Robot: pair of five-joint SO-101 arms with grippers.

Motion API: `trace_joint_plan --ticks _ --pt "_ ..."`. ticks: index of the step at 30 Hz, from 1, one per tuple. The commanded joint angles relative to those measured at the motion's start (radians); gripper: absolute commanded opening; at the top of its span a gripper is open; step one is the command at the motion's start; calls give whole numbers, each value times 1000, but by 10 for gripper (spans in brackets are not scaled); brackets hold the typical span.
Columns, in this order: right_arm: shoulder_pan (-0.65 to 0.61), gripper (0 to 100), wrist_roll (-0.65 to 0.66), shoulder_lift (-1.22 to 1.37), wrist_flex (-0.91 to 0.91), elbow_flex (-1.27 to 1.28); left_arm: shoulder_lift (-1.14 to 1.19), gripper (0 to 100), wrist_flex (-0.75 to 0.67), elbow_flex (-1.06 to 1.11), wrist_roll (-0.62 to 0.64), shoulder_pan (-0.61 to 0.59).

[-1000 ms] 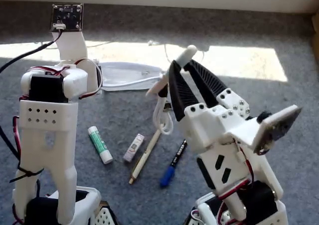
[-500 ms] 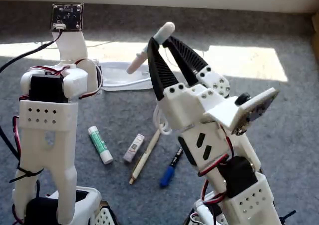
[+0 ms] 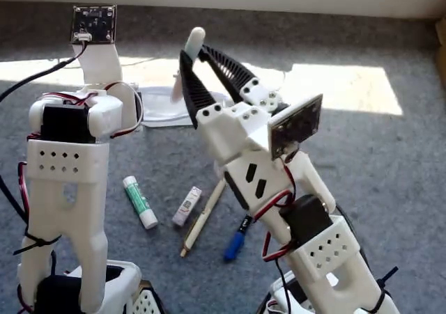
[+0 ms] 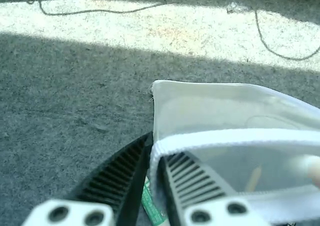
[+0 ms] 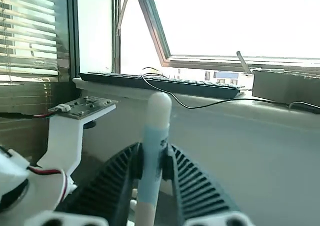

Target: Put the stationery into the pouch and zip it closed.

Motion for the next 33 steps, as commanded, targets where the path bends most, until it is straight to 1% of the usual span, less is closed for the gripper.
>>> trace_joint_plan --ticks 1,5,17,20,24,31,33 --pt "-71 8 95 -13 -25 30 15 6 3 -13 11 -2" --pt "-105 8 167 -38 -25 113 15 6 5 -13 11 -2" --pt "-111 13 173 -58 -15 179 15 6 5 -16 11 -4" --pt "-111 34 173 -58 59 171 15 6 5 -16 11 -4" --pt "-113 146 166 -61 185 168 13 6 8 -16 11 -4" --pt "-108 151 166 -67 226 160 13 6 8 -16 11 -4" --pt "-108 149 161 -67 263 130 13 6 8 -15 11 -4"
